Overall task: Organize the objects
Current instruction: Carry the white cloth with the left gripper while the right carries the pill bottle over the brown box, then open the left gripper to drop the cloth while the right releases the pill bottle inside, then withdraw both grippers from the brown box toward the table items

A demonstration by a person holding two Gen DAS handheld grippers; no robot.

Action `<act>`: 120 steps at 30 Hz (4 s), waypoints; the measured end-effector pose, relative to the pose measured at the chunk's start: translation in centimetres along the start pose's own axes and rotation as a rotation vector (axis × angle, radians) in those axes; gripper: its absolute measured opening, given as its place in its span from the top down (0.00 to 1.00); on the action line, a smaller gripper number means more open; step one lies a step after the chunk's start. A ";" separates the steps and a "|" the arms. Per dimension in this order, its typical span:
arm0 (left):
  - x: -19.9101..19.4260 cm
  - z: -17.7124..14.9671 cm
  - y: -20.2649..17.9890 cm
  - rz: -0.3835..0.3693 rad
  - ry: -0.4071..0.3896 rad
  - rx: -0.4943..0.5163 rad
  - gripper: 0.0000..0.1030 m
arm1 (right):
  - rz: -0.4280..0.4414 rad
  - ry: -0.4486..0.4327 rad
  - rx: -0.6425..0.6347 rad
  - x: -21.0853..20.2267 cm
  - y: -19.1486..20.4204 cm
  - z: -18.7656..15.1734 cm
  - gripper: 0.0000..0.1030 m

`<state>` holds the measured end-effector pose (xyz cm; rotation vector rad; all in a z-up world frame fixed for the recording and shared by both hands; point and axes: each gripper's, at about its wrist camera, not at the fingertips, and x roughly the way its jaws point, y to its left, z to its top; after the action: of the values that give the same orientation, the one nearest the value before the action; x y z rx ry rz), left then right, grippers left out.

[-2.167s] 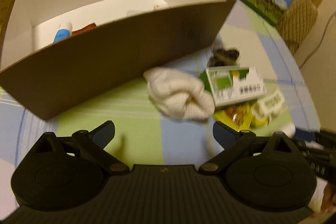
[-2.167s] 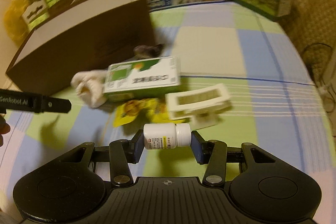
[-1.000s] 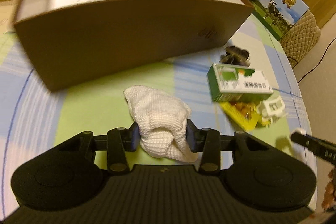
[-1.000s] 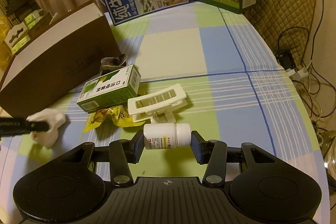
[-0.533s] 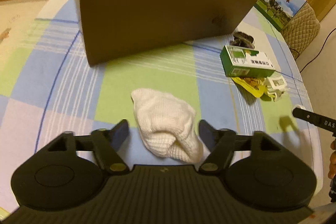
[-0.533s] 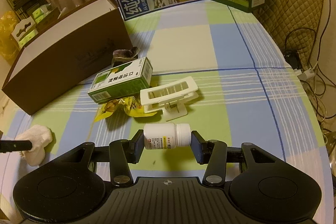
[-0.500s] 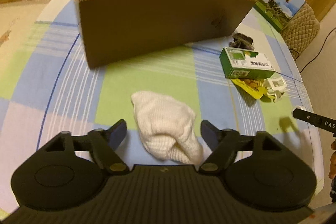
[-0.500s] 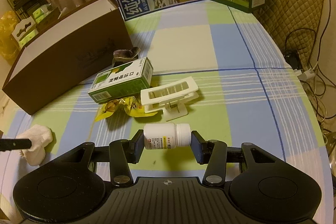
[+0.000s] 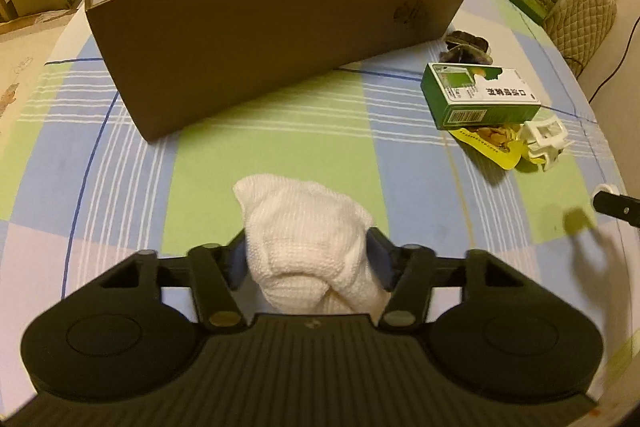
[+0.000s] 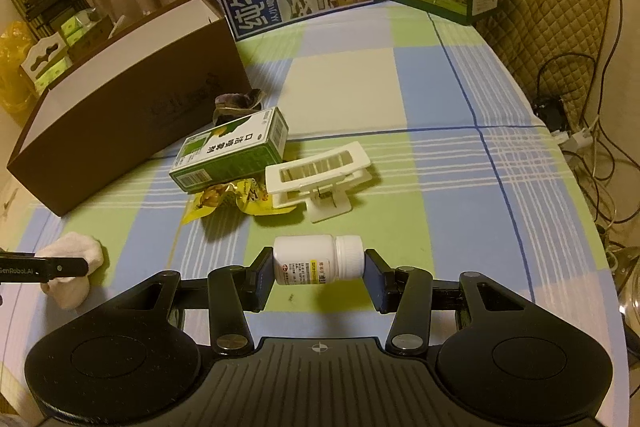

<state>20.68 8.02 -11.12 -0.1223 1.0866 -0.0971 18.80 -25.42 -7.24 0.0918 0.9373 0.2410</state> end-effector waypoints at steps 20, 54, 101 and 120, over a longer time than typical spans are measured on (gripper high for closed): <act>-3.6 0.6 0.0 -0.015 -0.054 -0.001 0.59 | 0.065 -0.013 -0.066 0.1 2.6 1.2 0.57; -7.7 14.7 2.9 0.021 -0.303 0.020 0.59 | 0.331 -0.144 -0.349 6.2 18.4 14.7 0.57; 8.4 27.0 7.9 0.075 -0.113 -0.073 0.27 | 0.256 0.126 -0.394 24.6 20.9 26.3 0.57; -0.2 23.4 5.7 0.025 -0.224 -0.018 0.20 | 0.345 -0.074 -0.171 13.8 16.9 24.6 0.55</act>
<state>41.46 14.85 -1.04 -0.1331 0.8658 -0.0499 43.70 -5.04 -0.52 0.1035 0.8206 0.6323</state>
